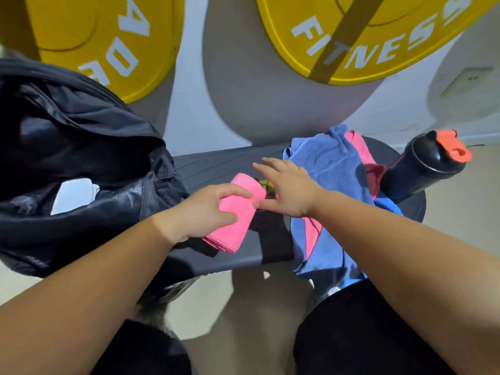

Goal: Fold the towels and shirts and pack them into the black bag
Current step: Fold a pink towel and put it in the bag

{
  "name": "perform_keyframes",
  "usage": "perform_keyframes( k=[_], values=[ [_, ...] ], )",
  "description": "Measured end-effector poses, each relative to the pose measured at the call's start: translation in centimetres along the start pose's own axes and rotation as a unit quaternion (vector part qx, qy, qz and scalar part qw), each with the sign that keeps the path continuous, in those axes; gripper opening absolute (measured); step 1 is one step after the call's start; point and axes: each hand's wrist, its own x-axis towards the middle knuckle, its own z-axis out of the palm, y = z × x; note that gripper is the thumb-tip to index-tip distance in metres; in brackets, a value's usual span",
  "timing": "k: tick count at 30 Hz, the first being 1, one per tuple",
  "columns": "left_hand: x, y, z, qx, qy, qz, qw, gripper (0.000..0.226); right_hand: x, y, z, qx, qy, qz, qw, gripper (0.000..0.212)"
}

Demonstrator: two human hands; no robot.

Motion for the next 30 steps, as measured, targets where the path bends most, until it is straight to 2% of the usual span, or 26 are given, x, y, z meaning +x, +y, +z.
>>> perform_keyframes(
  k=[4,6,8,11,13,16,19,22,25,30],
  values=[
    [-5.6,2.2,-5.4,-0.019,0.055,0.031,0.998,0.055,0.2,-3.7,-4.3,0.123,0.038,-0.035,0.991,0.117],
    [-8.5,2.3,-8.3,-0.040,0.086,0.026,0.995,0.056,1.0,-6.3,-6.4,0.144,0.060,-0.076,0.985,0.113],
    [-11.1,1.5,-11.3,-0.048,0.140,0.011,0.989,0.055,2.1,-9.5,-8.4,0.157,0.075,-0.109,0.979,0.093],
    [-13.9,-1.0,-15.6,-0.116,0.236,-0.024,0.964,0.052,4.3,-14.9,-11.0,0.157,0.077,-0.156,0.972,0.051],
    [-15.0,-3.1,-17.4,-0.133,0.262,-0.052,0.954,0.050,6.2,-18.3,-11.9,0.114,0.069,-0.188,0.973,0.043],
    [-15.3,-6.3,-17.9,-0.119,0.218,-0.107,0.963,0.047,9.4,-22.5,-12.2,0.013,0.046,-0.209,0.977,0.050],
    [-15.6,-8.3,-17.2,-0.095,0.174,-0.140,0.970,0.044,12.0,-24.9,-12.0,-0.043,0.022,-0.193,0.980,0.038],
    [-15.9,-9.2,-16.8,-0.100,0.173,-0.155,0.968,0.042,14.2,-26.1,-12.4,-0.064,0.047,-0.174,0.982,0.054],
    [-17.1,-9.5,-15.8,-0.132,0.138,-0.199,0.961,0.038,16.5,-26.7,-13.2,0.003,0.049,-0.174,0.983,0.073],
    [-18.7,-10.0,-16.8,-0.218,0.028,-0.282,0.934,0.038,18.1,-26.3,-14.5,0.068,0.010,-0.188,0.980,0.077]
  ],
)
